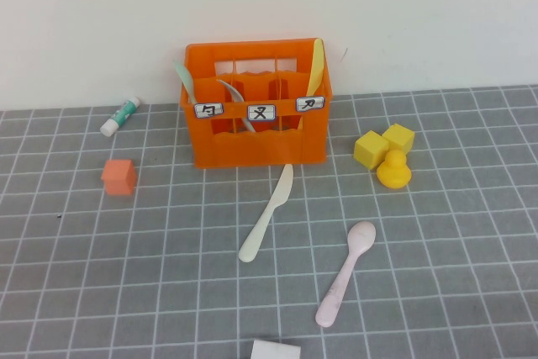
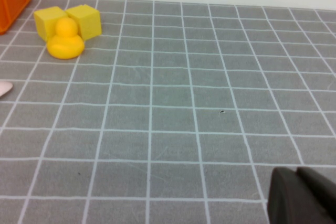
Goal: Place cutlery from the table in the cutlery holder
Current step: Pick up the spoon
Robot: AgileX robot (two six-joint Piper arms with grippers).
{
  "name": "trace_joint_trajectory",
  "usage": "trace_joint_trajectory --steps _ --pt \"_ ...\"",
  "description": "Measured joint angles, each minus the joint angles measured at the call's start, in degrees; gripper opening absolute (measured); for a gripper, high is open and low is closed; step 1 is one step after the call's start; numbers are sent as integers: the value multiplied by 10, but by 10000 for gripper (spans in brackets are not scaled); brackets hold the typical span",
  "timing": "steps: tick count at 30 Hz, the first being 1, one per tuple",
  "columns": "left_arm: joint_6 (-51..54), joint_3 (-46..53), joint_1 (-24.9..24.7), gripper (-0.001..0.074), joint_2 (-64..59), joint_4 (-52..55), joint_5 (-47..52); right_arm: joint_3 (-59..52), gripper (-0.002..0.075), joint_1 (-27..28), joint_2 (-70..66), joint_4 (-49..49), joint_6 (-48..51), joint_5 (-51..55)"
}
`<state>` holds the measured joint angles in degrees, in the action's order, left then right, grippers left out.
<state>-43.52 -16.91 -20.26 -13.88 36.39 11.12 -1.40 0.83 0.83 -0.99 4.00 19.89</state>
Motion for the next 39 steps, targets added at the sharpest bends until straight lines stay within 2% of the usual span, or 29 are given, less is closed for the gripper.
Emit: trace_joint_trajectory --steps 4,10,13,17,24,27,32,39 --pt "34 15 0 0 56 -46 57 0 -3 0 0 0 1 0" --pt "278 47 0 0 137 -186 116 0 -3 0 0 0 1 0" --pt "327 73 1 0 145 -214 114 0 -3 0 0 0 1 0" --pt "342 105 27 0 145 -249 95 0 -3 0 0 0 1 0" --pt "382 177 141 0 145 -331 25 0 -3 0 0 0 2 0" --pt "388 183 172 -1 145 -347 15 0 -3 0 0 0 2 0" --pt "388 184 189 -1 145 -370 42 0 -3 0 0 0 2 0" --pt "389 184 192 -1 145 -520 76 0 -3 0 0 0 2 0"
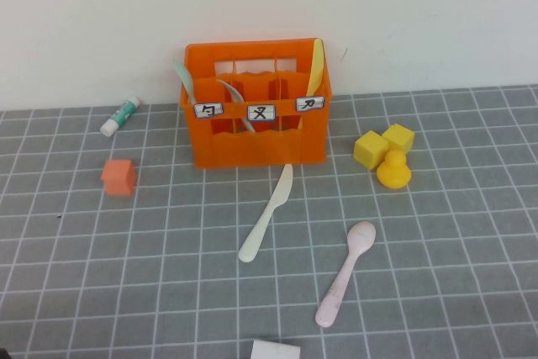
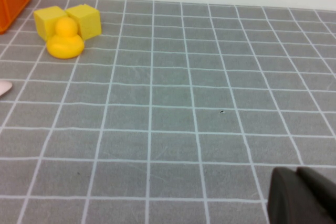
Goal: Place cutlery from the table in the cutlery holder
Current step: Pick up the spoon
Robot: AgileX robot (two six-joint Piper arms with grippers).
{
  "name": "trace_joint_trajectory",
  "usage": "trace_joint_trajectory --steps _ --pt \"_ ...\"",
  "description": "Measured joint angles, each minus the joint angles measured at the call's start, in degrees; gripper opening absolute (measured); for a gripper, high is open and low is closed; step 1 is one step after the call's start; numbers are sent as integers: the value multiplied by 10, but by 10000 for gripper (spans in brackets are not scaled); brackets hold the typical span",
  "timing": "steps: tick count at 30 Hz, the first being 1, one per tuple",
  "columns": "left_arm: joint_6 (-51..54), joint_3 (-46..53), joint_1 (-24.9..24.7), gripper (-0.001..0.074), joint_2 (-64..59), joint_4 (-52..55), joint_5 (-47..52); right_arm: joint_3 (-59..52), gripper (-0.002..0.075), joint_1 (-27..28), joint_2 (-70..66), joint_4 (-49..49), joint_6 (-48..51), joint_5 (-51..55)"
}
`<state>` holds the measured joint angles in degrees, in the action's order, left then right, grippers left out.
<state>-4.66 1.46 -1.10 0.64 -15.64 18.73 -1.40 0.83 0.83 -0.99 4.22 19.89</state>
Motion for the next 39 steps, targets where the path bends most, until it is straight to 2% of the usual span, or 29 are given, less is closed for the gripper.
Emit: trace_joint_trajectory --steps 5,13,18,25,39 --pt "-2 0 0 -1 0 -9 1 0 -3 0 0 0 0 0" --pt "-2 -1 0 -1 0 102 1 0 -3 0 0 0 0 0" --pt "-2 -1 6 -1 0 109 1 0 -3 0 0 0 0 0" --pt "-2 -1 58 -1 0 109 1 0 -3 0 0 0 0 0" --pt "-1 -1 58 -1 0 109 1 0 -3 0 0 -14 0 -11"
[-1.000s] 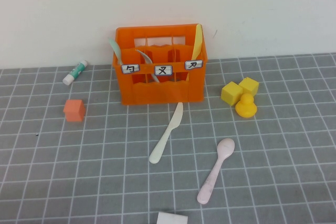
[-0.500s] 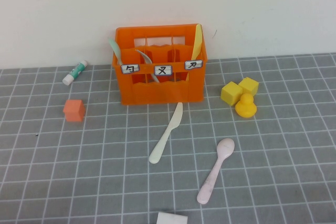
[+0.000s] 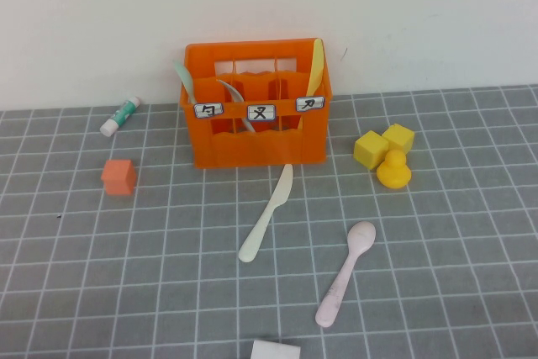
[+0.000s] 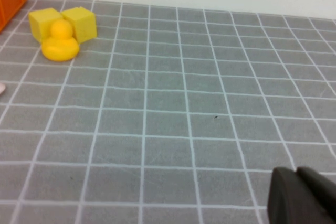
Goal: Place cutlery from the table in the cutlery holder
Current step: Pick up the spoon
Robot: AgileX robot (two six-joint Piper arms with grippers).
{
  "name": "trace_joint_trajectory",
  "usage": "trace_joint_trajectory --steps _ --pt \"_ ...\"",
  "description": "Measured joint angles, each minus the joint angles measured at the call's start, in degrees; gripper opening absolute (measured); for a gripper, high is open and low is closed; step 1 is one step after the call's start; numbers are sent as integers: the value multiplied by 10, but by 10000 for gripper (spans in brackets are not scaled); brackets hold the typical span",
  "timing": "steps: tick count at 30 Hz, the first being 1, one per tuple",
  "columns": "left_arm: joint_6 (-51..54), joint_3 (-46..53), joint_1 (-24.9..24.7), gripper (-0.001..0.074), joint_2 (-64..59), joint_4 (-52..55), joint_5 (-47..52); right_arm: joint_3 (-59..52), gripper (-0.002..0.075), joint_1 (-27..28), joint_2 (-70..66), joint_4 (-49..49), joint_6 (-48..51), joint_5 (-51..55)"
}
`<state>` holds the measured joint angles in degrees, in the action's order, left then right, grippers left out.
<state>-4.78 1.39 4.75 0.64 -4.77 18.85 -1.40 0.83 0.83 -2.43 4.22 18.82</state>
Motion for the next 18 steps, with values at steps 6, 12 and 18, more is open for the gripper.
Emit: trace_joint_trajectory --steps 6,12,18 --pt "0 0 0 -1 0 0 1 -2 -3 0 0 212 -81 -17" --pt "0 0 0 -1 0 0 1 -2 -3 0 0 420 -97 -28" --pt "0 -1 0 -1 0 0 2 -2 -3 0 0 420 -28 -57"
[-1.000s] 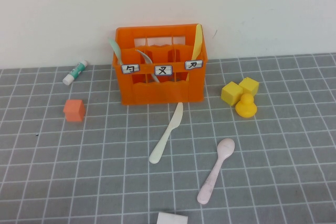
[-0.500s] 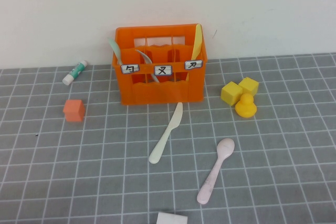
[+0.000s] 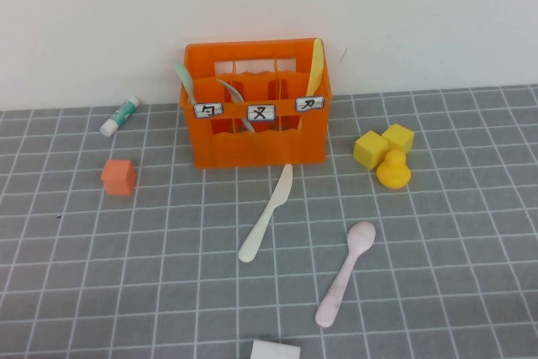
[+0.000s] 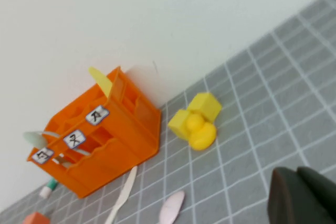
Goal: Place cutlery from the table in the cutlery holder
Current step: Pick up the spoon
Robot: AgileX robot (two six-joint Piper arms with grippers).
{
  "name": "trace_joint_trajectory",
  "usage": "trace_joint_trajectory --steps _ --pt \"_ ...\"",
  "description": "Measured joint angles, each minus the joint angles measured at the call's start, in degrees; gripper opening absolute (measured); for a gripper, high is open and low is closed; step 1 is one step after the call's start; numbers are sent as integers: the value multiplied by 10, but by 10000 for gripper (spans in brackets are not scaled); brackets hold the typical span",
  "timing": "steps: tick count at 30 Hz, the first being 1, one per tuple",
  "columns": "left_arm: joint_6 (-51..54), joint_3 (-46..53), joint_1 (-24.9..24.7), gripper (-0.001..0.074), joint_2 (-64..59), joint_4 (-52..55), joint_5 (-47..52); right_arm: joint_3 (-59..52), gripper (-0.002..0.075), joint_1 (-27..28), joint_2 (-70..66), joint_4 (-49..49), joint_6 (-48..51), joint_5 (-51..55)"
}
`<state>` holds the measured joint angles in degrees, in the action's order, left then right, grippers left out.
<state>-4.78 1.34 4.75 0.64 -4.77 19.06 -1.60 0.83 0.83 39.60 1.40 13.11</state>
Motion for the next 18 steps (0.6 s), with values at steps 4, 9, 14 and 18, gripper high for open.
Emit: trace_joint_trajectory --steps 4,9,14,18 --pt "0 0 0 -1 0 0 0 0 -3 0 0 0 32 -7" --pt "0 0 0 -1 0 0 0 1 -3 0 0 -1 78 2" --pt "0 0 0 -1 0 0 0 81 -3 0 -23 -45 134 87" --pt "-1 0 0 -1 0 0 0 172 -3 0 -113 -176 113 190"
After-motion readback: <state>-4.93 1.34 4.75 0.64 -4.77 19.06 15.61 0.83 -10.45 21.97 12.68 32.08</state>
